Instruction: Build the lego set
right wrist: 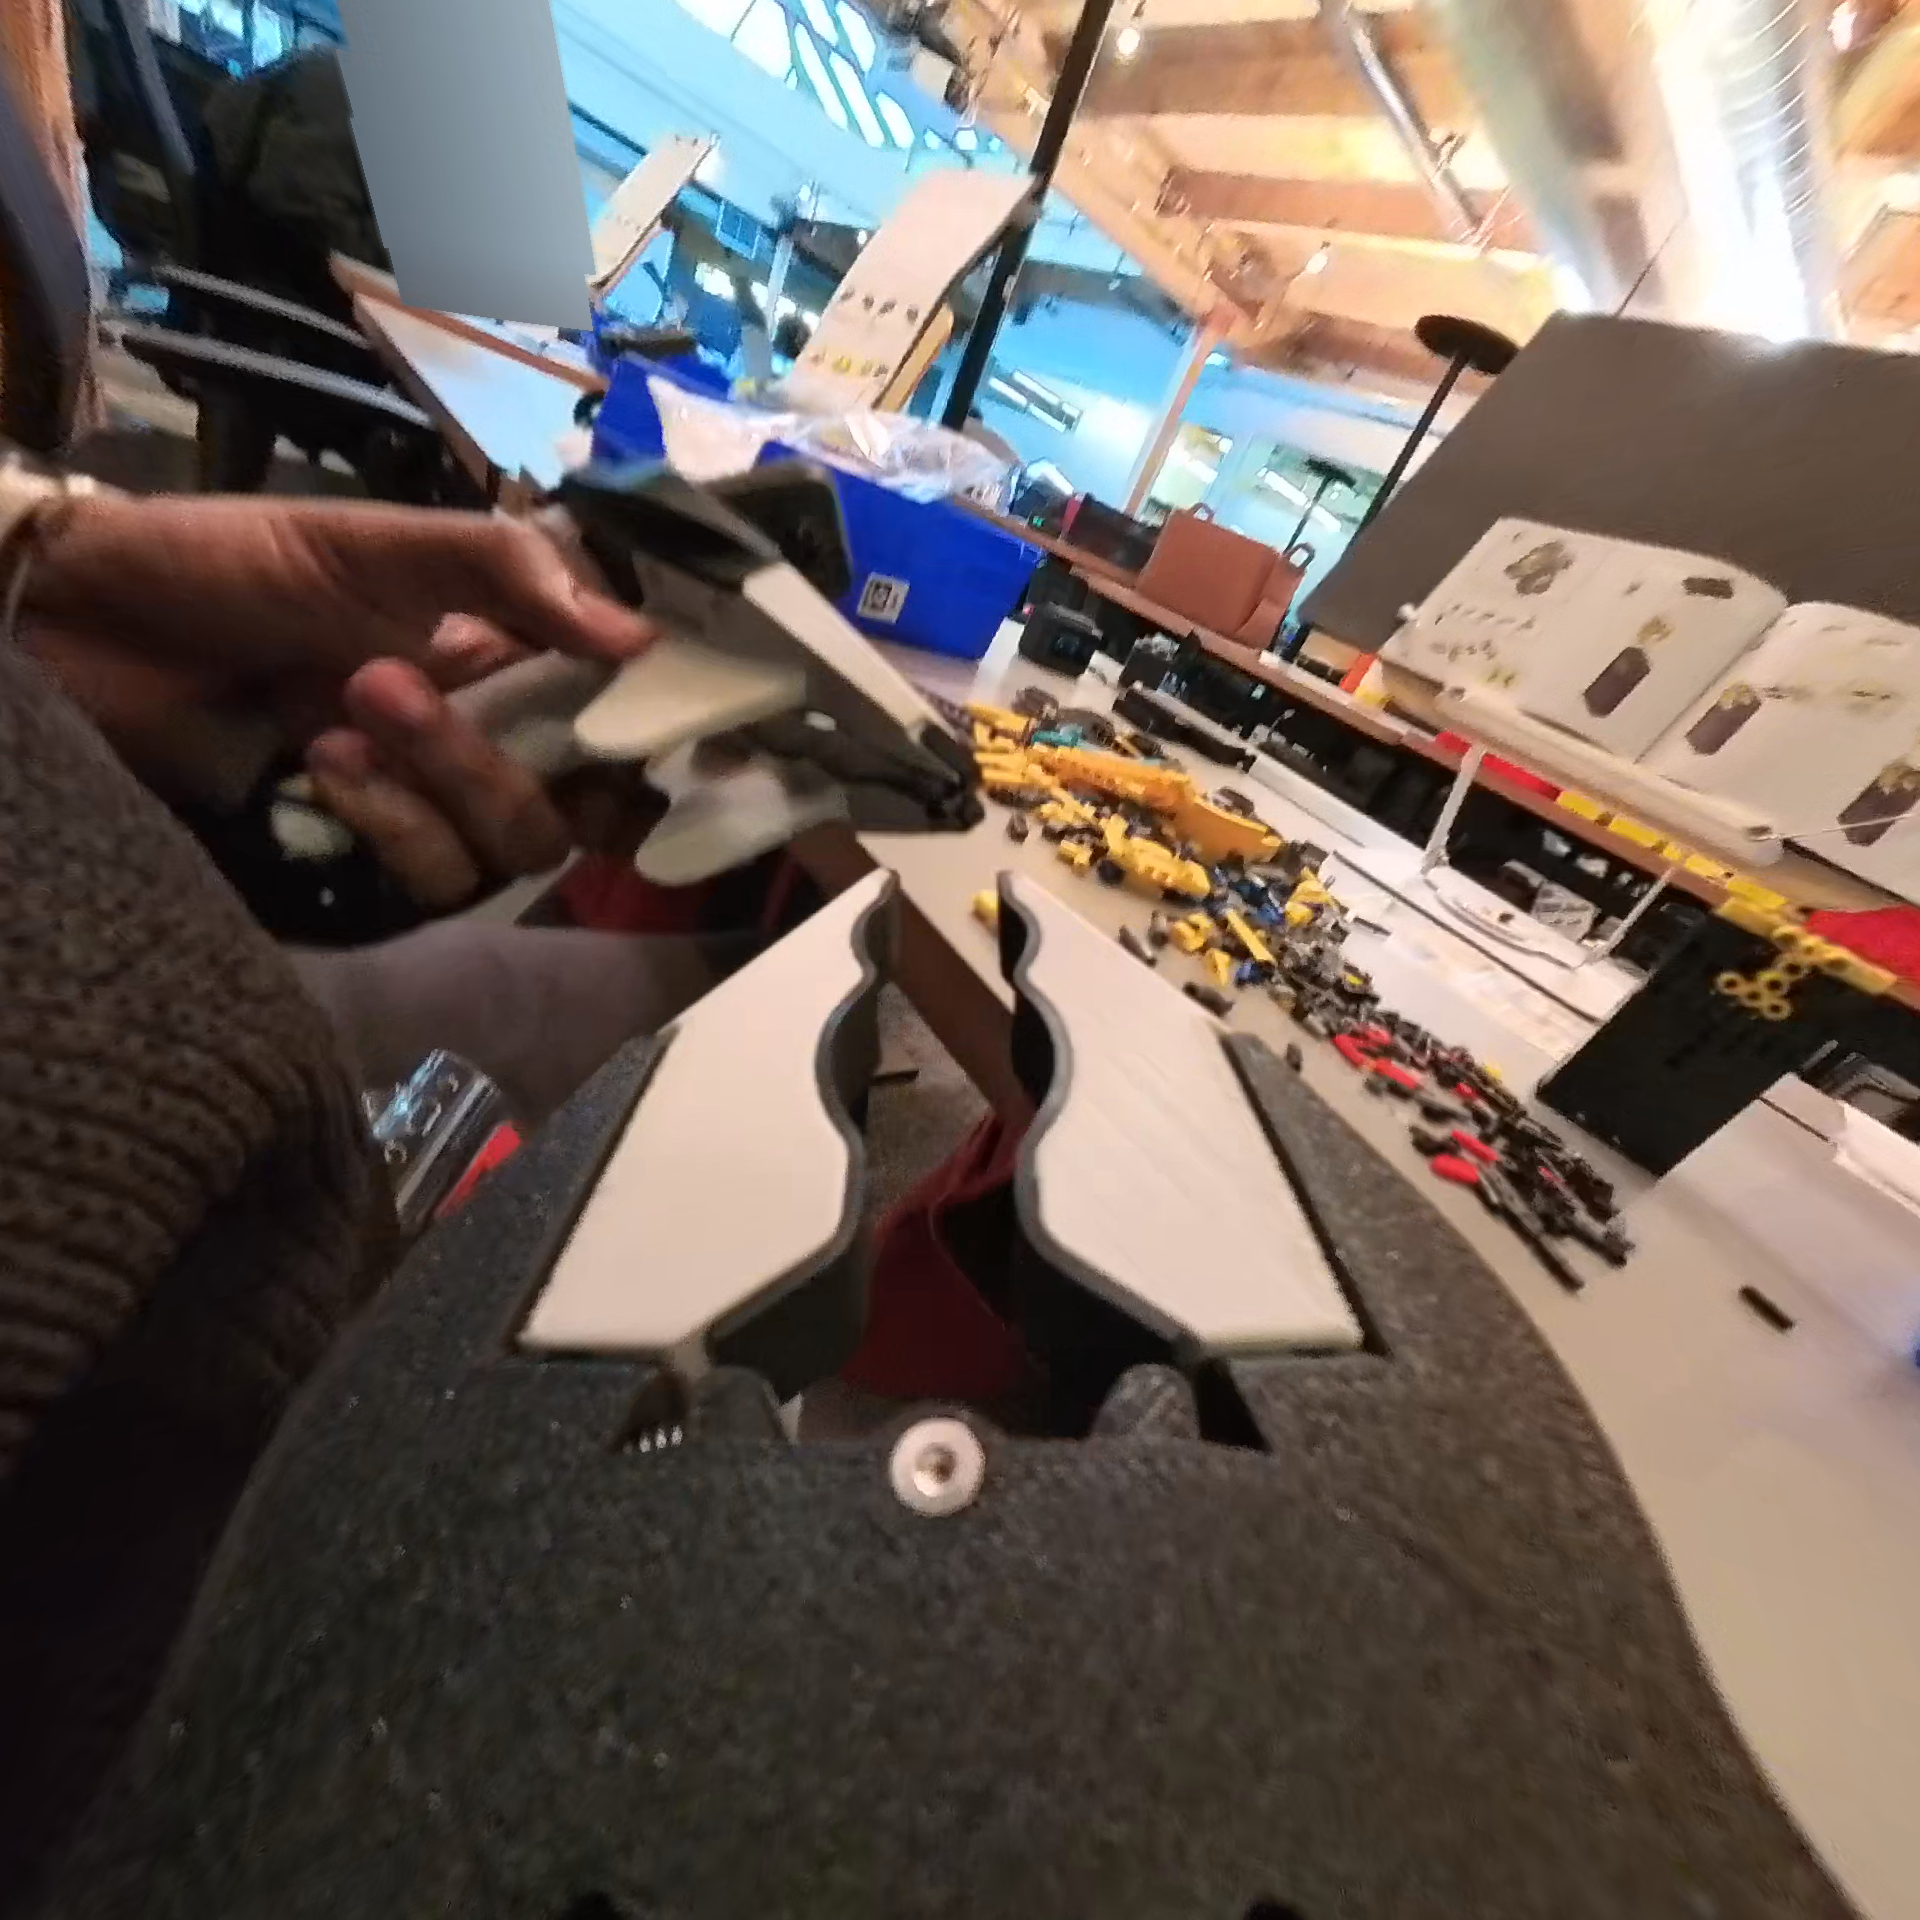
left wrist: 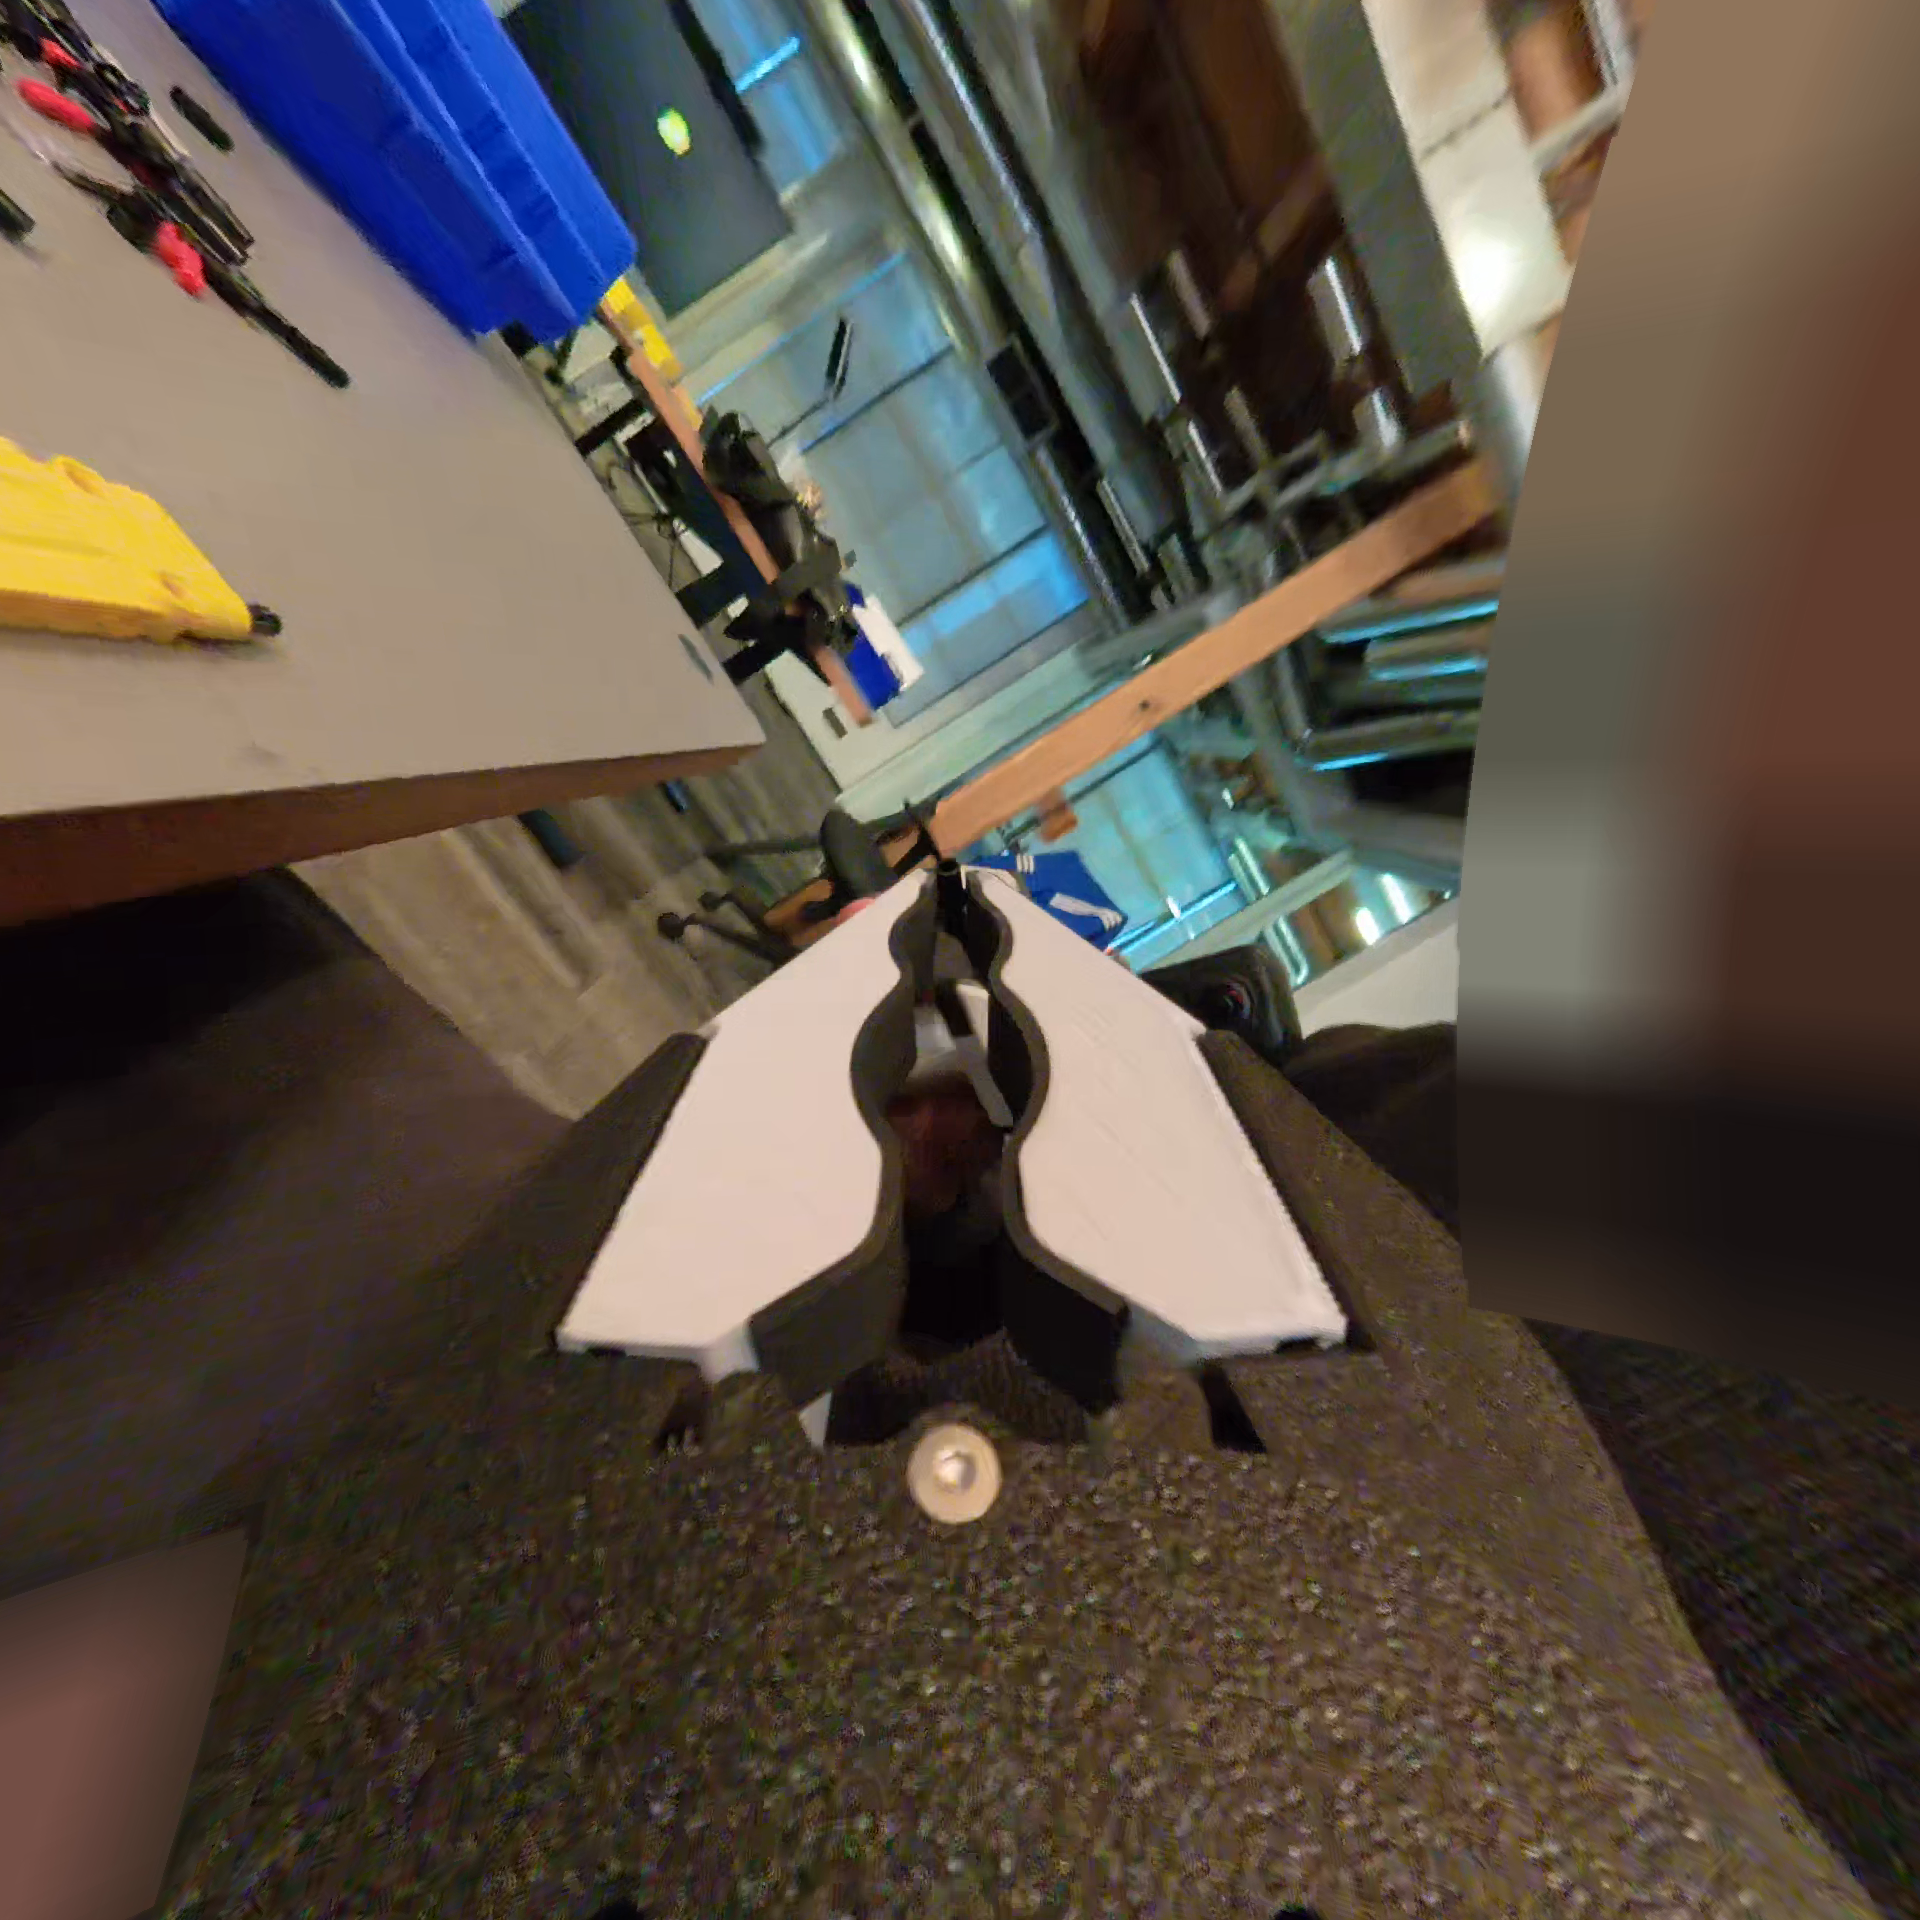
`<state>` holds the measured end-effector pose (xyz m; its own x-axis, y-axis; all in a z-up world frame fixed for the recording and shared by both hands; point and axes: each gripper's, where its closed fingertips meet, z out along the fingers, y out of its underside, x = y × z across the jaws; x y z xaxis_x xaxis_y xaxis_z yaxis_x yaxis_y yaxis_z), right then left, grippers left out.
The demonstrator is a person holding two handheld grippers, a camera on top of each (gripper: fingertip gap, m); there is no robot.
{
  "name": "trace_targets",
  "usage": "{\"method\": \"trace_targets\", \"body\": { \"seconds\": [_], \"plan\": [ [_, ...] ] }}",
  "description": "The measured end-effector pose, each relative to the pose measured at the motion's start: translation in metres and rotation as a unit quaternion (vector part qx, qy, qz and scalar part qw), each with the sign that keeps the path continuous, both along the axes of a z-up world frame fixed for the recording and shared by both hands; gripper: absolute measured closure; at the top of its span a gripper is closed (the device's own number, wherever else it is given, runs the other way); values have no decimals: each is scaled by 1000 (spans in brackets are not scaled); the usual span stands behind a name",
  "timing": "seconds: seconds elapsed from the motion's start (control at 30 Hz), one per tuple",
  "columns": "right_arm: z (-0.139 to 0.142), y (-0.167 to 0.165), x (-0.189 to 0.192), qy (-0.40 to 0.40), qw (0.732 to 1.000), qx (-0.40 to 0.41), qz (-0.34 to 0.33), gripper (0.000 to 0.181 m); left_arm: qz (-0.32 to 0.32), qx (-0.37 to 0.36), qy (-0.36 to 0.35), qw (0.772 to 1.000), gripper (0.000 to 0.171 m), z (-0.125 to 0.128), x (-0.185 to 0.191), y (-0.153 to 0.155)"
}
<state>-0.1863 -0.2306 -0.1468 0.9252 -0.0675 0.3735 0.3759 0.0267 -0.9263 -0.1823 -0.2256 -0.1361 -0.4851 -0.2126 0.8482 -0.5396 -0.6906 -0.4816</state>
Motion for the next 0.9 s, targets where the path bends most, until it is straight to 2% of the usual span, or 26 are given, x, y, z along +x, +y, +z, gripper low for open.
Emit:
{"method": "trace_targets", "body": {
  "seconds": [0.13,0.27,0.33,0.5,0.9],
  "plan": [
    [13,3,-3,19,1000,18,2,160,15,-26,0,1000,167,1,2,-4],
    [11,2,0,15,1000,13,-7,161,8,-44,7,999,167,0,0,-10],
    [10,0,-2,19,1000,9,7,170,7,-50,11,999,167,-1,0,-13],
    [6,-2,-1,13,1000,-4,10,176,9,-57,18,998,167,-4,0,-14],
    [-1,-1,2,19,1000,-20,14,175,2,-60,22,998,167,-8,2,-15]
  ]
}}
